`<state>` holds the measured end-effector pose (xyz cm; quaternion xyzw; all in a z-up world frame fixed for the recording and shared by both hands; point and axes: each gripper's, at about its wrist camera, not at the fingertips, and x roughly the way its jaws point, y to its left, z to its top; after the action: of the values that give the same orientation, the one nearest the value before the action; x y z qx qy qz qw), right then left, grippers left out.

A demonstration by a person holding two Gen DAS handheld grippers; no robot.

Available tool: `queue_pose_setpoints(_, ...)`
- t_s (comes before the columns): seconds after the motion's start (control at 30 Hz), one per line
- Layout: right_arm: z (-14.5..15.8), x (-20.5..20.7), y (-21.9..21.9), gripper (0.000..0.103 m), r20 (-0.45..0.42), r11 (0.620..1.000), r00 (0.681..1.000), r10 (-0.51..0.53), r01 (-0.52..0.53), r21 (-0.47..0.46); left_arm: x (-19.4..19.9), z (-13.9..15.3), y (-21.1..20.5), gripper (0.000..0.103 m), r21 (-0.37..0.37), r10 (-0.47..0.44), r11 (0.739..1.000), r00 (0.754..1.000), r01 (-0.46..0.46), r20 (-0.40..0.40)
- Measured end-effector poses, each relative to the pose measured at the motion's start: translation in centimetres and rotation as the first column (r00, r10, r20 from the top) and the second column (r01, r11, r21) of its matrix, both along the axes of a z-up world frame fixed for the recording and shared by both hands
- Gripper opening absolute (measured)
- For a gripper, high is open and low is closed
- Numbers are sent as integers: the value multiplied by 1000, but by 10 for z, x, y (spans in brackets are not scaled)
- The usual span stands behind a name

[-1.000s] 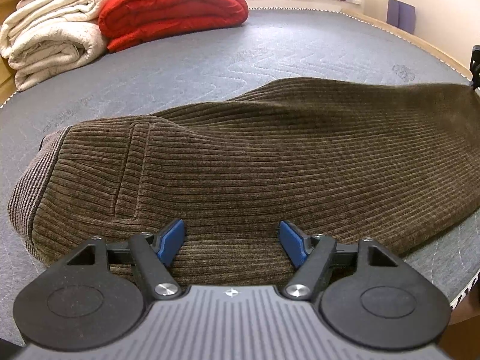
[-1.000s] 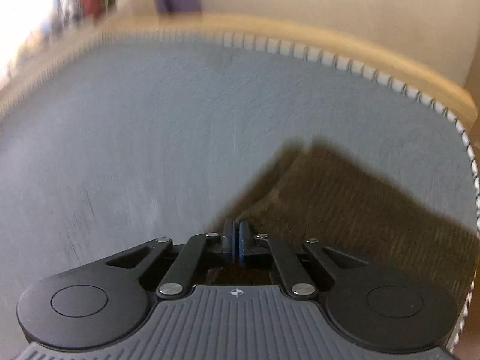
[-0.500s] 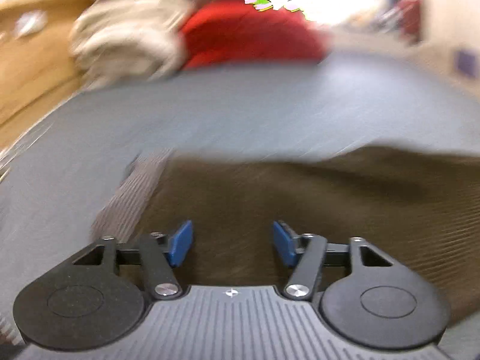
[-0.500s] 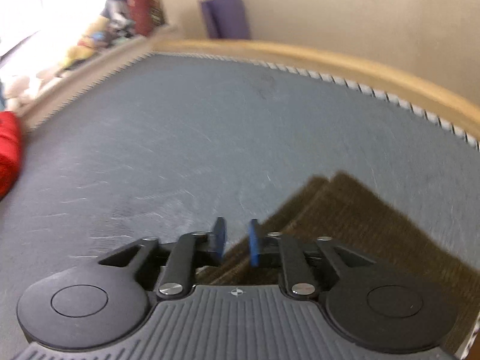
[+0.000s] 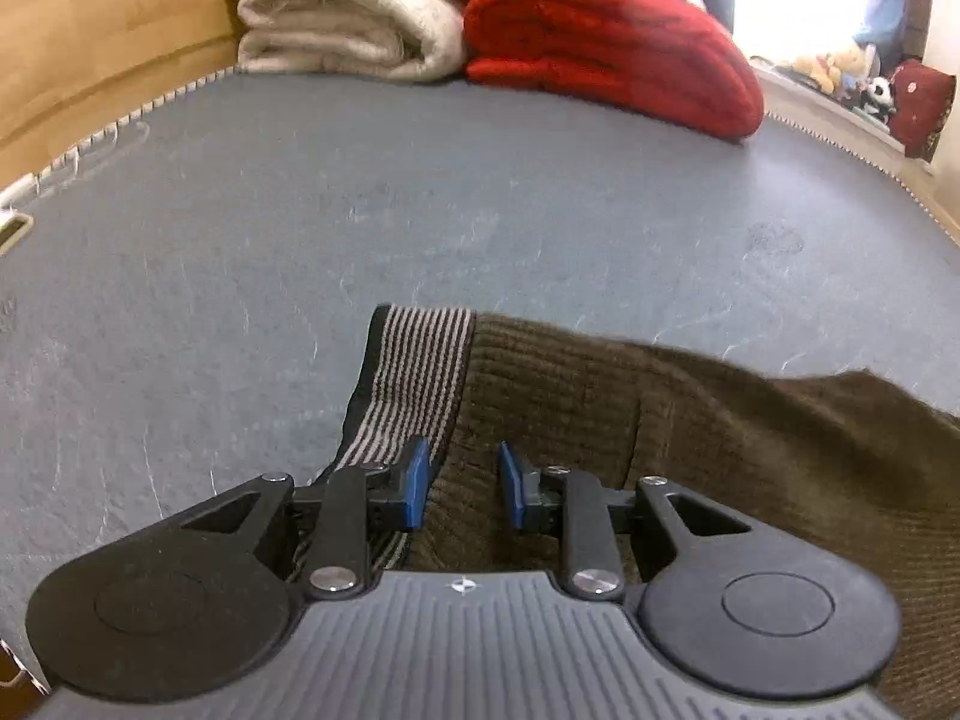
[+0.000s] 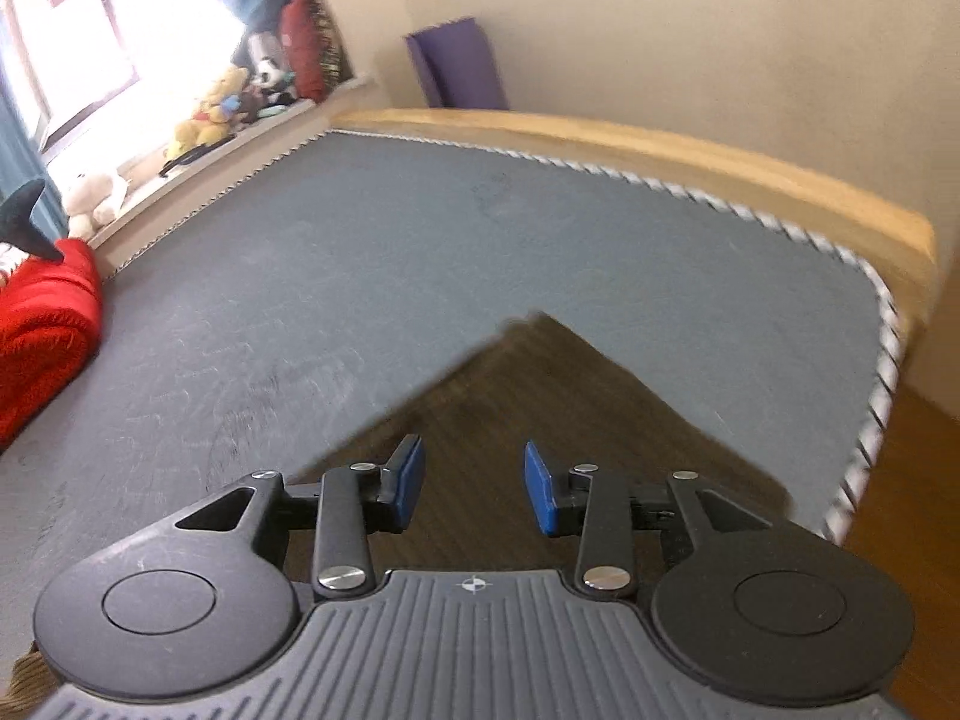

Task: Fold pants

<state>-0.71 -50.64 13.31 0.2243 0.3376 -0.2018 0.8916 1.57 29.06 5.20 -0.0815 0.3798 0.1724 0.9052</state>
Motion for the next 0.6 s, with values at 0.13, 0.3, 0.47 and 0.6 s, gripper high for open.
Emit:
queue_pose_setpoints(0.13,-8,-42,-24,42,38,971,987,-154,145,188,-18,15,-36,29,33,-160,987,983,158,85)
queue_pose_setpoints(0.3,-24,-54,-25,42,52,908,963,-265,231,349,-10,-16,-65,36,-4,-307,951,946,308,-101)
queue_pose_setpoints(0.47,-35,-39,-16,42,-23,929,976,-214,211,303,-29,5,-78,40,-38,-363,931,932,363,9)
queue_pose_setpoints(0.6,-36,-40,-13,42,-35,936,979,-199,201,290,-35,1,-103,43,-49,-474,879,880,474,20)
